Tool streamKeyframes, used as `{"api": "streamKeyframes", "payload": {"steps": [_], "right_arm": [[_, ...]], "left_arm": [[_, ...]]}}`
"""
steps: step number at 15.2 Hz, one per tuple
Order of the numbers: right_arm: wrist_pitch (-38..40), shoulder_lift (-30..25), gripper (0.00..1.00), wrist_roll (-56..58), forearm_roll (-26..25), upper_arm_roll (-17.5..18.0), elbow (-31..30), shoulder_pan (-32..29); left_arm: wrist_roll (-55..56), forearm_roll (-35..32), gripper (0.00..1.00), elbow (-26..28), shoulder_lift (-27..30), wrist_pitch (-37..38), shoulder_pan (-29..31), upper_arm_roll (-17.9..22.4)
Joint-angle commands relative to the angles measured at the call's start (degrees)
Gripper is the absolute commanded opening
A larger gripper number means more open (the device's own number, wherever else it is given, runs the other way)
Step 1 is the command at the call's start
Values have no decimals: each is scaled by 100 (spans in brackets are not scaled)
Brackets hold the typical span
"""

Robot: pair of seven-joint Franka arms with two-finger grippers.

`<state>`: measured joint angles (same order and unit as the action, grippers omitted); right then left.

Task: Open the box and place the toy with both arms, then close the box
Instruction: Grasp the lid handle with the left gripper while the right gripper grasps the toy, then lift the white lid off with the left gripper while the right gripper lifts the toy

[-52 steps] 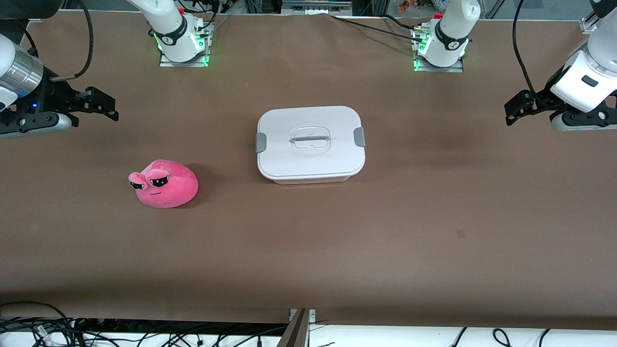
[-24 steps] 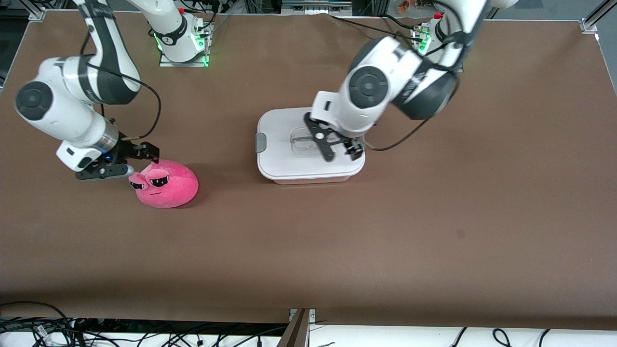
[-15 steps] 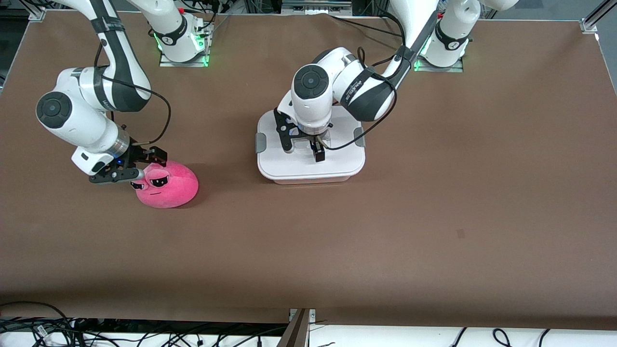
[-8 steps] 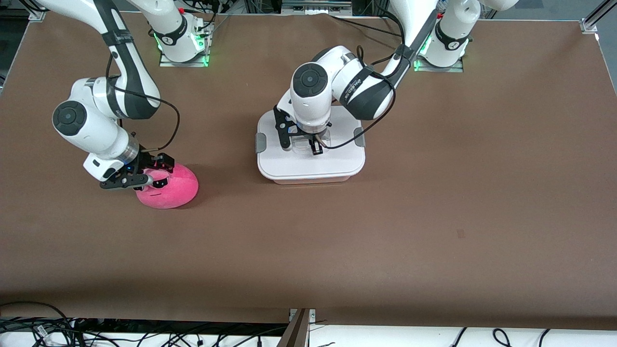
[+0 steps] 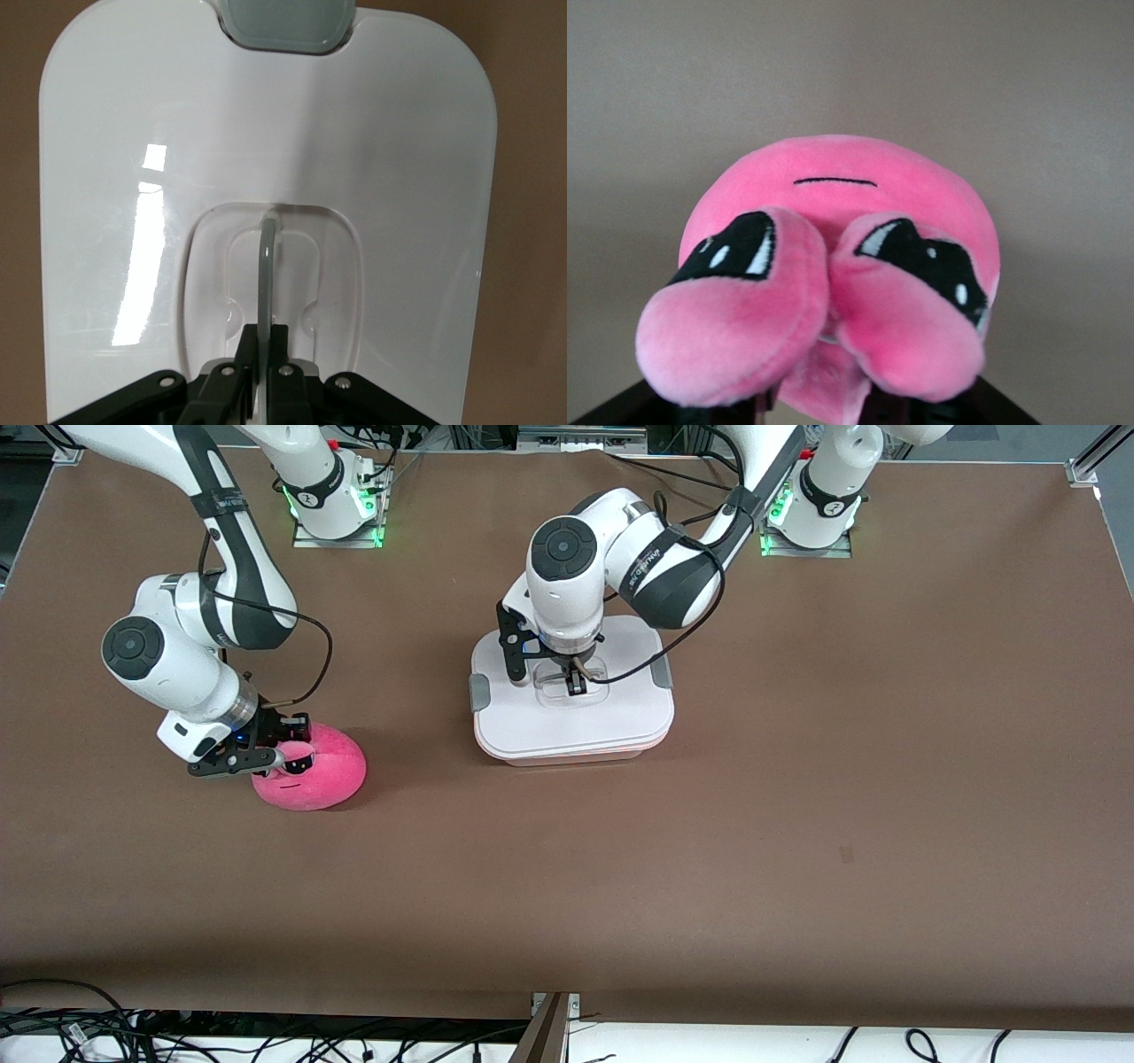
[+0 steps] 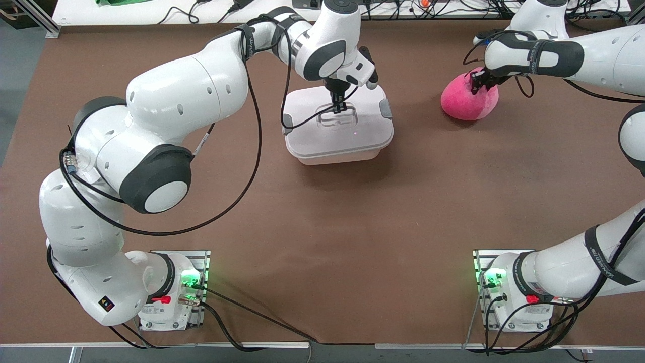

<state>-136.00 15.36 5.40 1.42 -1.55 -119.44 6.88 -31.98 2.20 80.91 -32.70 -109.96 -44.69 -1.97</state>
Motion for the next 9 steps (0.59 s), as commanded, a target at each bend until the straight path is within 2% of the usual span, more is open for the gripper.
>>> {"api": "streamKeyframes", "payload": {"steps": [1,3,5,7,9], "right_arm": [[21,-51,0,119,7,6,0,-20],[195,-86,0,163,7,6,139,-12],[730,-130,0,242,-19,32,499,-12],[1424,-139,0,531,-28,50,1008,-12],[1987,-130,0,1092,-45,67,1500,6]], "left_arm": [[-89,-106,0,153,342,272,-48,-13],[-107,-106,0,144,658,746,4,-40],[-116,-106,0,109,975,1396,127,4],[-290,-106,0,100,1230,2002,521,-22],[-1017,-106,0,56,1397,2609,969,4]]}}
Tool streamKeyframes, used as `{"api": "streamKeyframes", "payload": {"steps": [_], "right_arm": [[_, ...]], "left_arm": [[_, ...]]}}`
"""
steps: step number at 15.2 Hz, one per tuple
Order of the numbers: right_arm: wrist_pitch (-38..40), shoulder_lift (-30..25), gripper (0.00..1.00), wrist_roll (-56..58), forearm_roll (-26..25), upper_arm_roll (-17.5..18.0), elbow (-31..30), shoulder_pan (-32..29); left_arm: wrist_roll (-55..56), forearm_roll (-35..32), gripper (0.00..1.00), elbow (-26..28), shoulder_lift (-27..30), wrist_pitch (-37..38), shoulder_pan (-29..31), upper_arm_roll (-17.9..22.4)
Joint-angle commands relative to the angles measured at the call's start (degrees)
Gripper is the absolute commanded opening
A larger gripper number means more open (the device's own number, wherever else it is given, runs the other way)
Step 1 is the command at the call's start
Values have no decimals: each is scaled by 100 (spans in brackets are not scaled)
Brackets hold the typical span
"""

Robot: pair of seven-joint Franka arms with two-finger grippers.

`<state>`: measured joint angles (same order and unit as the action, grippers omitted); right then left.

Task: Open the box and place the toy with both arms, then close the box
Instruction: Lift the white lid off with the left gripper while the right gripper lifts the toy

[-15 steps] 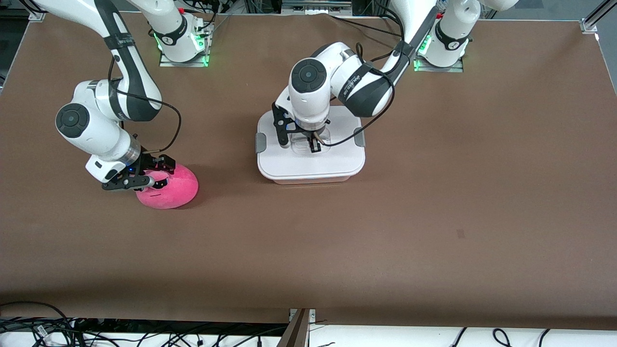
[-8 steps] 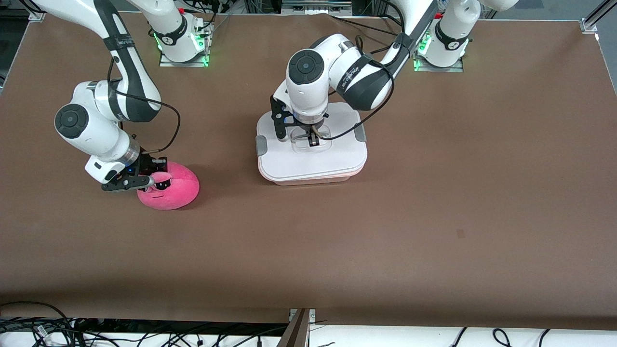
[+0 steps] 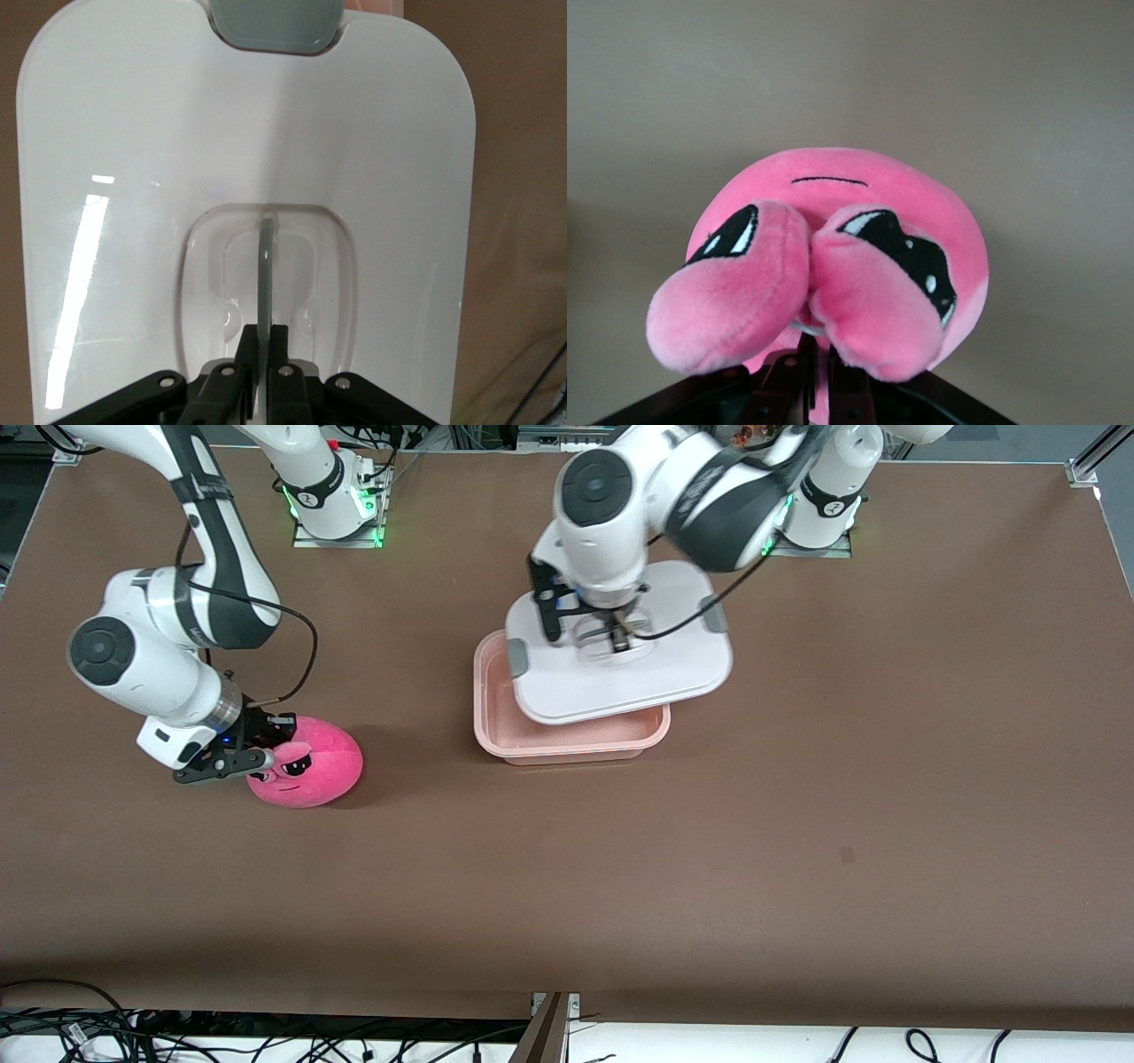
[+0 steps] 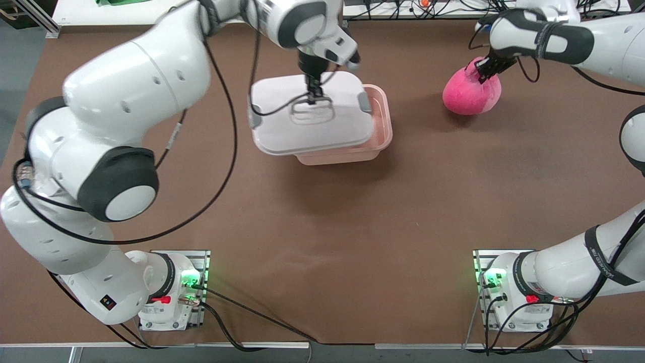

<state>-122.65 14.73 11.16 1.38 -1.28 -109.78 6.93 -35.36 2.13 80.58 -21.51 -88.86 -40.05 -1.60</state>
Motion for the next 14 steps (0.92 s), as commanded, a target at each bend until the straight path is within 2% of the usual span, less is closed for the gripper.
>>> {"api": "streamKeyframes", "payload": {"steps": [1,3,5,7,10,12,14], "right_arm": [[846,-58,0,876,-41,136,763,28],[1285,-67,0,1457,-59,434,1141,46],[1743,-67,0,2063,-76,847,1545,54],[2069,-67,0,2381,-155,1295,1792,142],[2272,-67,0,2505,-559,1928,2109,335],[2281,-67,0,2750,-796,2210,2154,606],[2272,-32,0,2769,-1051,2255,2154,1141]], "left_arm": [[-1057,-116,0,90,358,728,759,-16],[-1612,-238,0,90,420,1071,1295,2],[-2243,-807,0,11,420,1248,1770,2],[-3122,-1301,0,2,350,1135,2218,11],[-4071,-1539,0,20,166,837,3228,2],[-4793,-1601,0,11,34,503,3616,11],[-5059,-1627,0,20,-133,291,3767,11]]}}
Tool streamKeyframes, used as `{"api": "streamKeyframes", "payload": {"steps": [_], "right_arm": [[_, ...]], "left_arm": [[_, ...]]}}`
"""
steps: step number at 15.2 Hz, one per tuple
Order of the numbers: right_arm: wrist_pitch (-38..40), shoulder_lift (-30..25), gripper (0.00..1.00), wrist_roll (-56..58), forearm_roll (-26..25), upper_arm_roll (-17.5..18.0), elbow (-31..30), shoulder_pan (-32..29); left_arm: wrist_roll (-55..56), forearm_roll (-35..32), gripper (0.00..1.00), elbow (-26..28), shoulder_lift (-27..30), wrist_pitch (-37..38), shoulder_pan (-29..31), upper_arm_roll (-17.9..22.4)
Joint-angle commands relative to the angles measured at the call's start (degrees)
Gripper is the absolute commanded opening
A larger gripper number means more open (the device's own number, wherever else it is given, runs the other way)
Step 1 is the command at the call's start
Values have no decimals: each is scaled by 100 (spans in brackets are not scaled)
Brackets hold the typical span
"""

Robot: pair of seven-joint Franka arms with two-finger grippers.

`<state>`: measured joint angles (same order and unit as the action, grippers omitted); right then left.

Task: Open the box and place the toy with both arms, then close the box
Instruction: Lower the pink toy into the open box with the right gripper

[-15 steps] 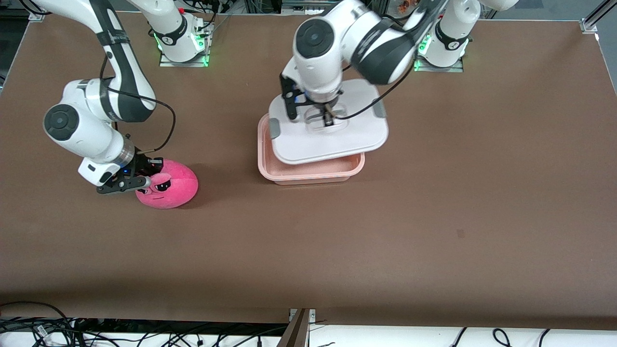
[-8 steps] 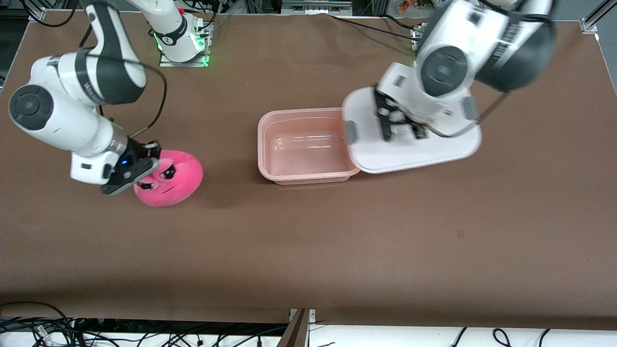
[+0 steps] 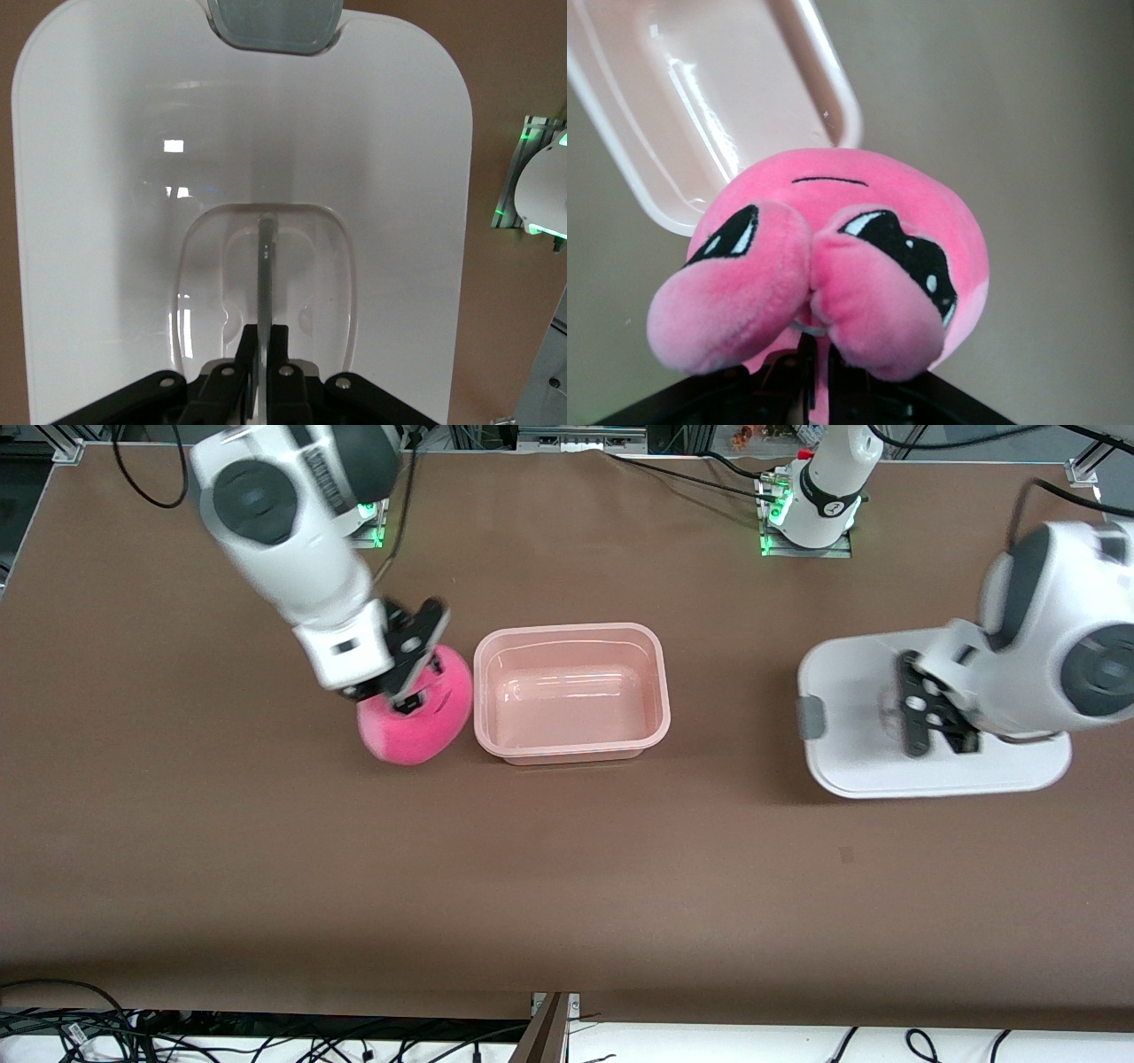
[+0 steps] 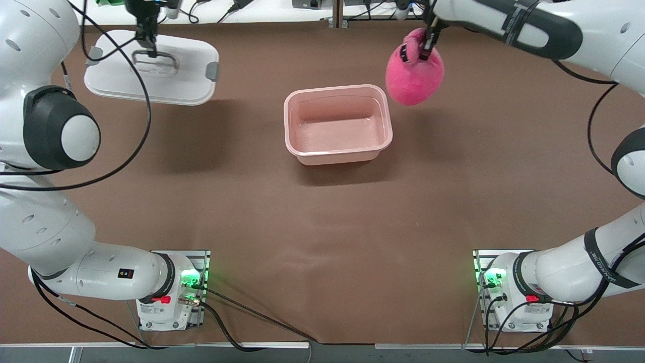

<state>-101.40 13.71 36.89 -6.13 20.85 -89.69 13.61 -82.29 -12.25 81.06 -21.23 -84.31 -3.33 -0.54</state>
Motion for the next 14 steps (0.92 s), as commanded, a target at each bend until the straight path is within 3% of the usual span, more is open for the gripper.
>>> {"api": "streamKeyframes", "payload": {"steps": [1,6,14], "right_arm": [[146,105,0,161,-371,42,162,737],[146,518,0,-137,-906,42,548,1608],[6,1142,0,-410,-1513,33,602,1882]], "left_arm": [[-445,-190,0,-38,-197,-173,226,-104],[-464,-190,0,-47,-223,-173,298,-113],[-464,-146,0,-47,-232,-182,298,-139]]}}
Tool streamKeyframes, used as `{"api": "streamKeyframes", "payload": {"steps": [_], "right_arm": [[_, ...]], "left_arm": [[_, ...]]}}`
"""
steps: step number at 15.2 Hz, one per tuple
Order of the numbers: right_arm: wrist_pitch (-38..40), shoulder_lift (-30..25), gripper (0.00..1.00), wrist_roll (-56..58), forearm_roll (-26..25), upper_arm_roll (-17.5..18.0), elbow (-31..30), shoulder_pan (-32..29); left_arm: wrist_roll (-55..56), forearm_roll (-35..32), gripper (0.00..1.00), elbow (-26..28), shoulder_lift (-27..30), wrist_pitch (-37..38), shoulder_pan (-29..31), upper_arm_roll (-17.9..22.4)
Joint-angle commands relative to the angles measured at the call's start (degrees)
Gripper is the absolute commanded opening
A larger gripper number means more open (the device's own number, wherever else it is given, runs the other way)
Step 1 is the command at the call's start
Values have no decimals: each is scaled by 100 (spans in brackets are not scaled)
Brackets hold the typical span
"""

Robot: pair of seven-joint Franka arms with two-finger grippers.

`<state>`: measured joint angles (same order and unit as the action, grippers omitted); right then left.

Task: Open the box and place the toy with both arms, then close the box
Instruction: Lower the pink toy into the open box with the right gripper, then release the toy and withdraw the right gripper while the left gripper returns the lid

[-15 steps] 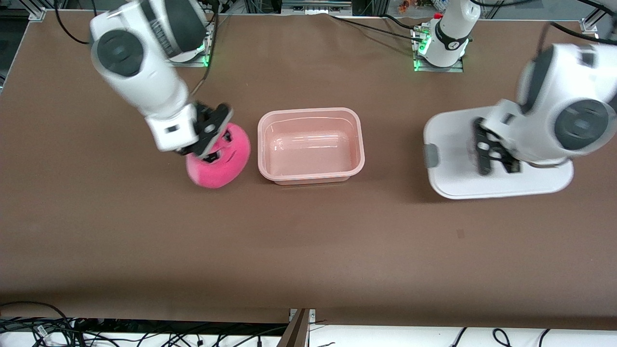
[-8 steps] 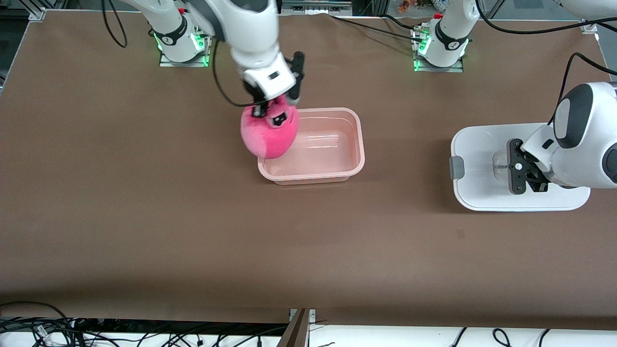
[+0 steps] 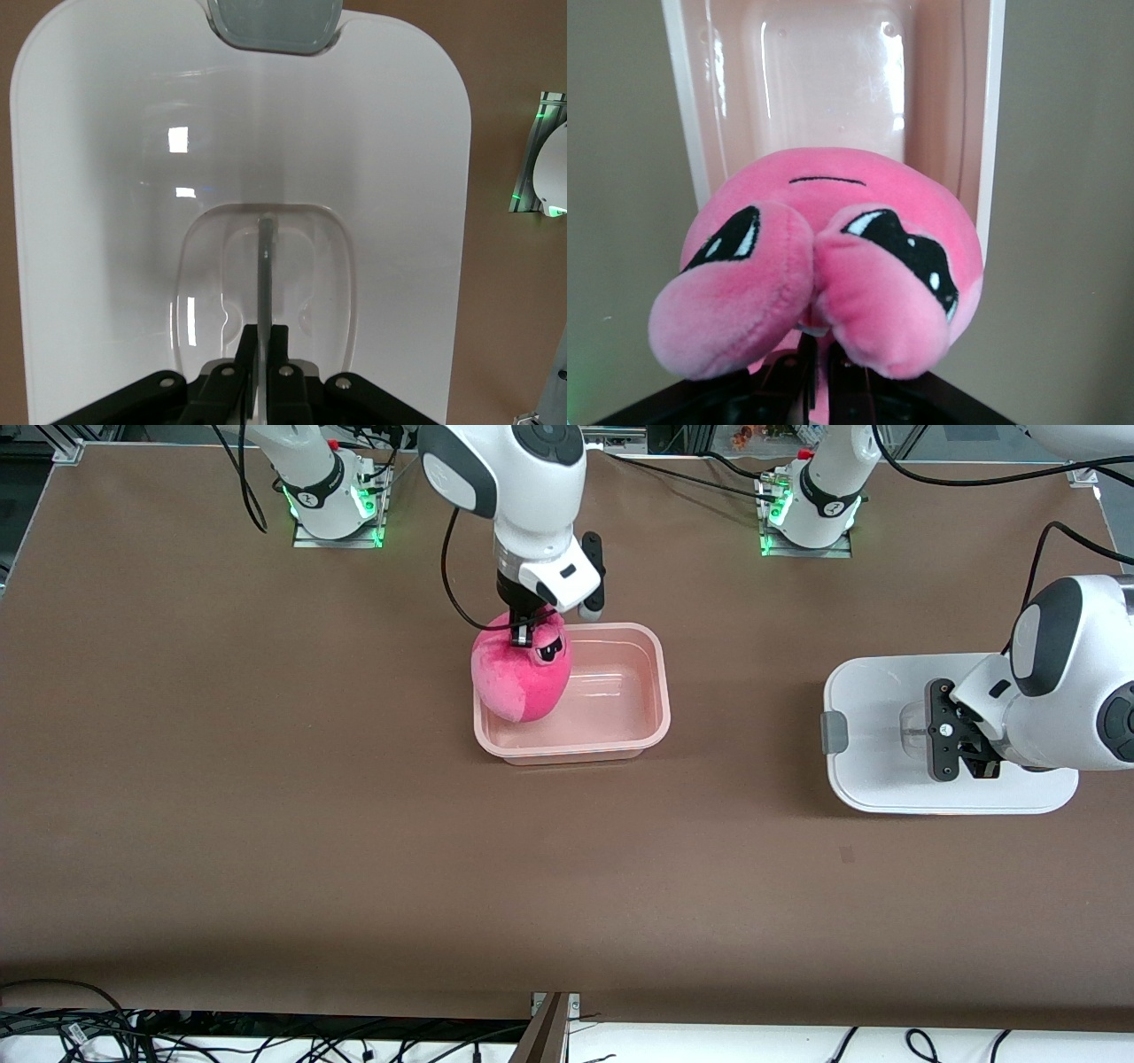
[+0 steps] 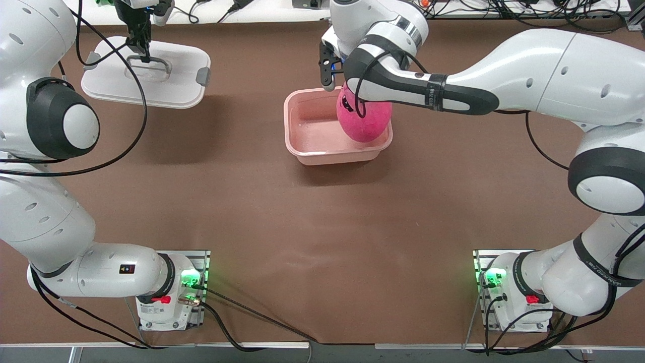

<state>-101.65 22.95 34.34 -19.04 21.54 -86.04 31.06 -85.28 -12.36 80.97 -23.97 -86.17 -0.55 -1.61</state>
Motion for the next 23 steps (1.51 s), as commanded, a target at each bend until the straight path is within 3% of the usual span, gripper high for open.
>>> {"api": "streamKeyframes", "payload": {"steps": [1,13,14,15,16,23], "right_arm": [[-12,270,0,-164,-240,-36,236,155],[-548,1167,0,-568,-697,-80,430,181],[-670,1237,8,-594,-689,-150,430,181],[-785,1299,50,-638,-689,-185,430,181],[-925,1369,99,-647,-697,-186,430,190],[-2068,1747,100,-2060,-698,-186,561,304]], "left_arm": [[-165,-135,0,-37,41,4,20,-32],[-165,-117,0,-37,41,12,20,-41],[-165,-117,0,-37,41,12,20,-50],[-165,-117,0,-37,41,12,20,-50],[-165,-117,0,-37,41,12,28,-50],[-173,-117,0,-37,41,12,28,-50]]}}
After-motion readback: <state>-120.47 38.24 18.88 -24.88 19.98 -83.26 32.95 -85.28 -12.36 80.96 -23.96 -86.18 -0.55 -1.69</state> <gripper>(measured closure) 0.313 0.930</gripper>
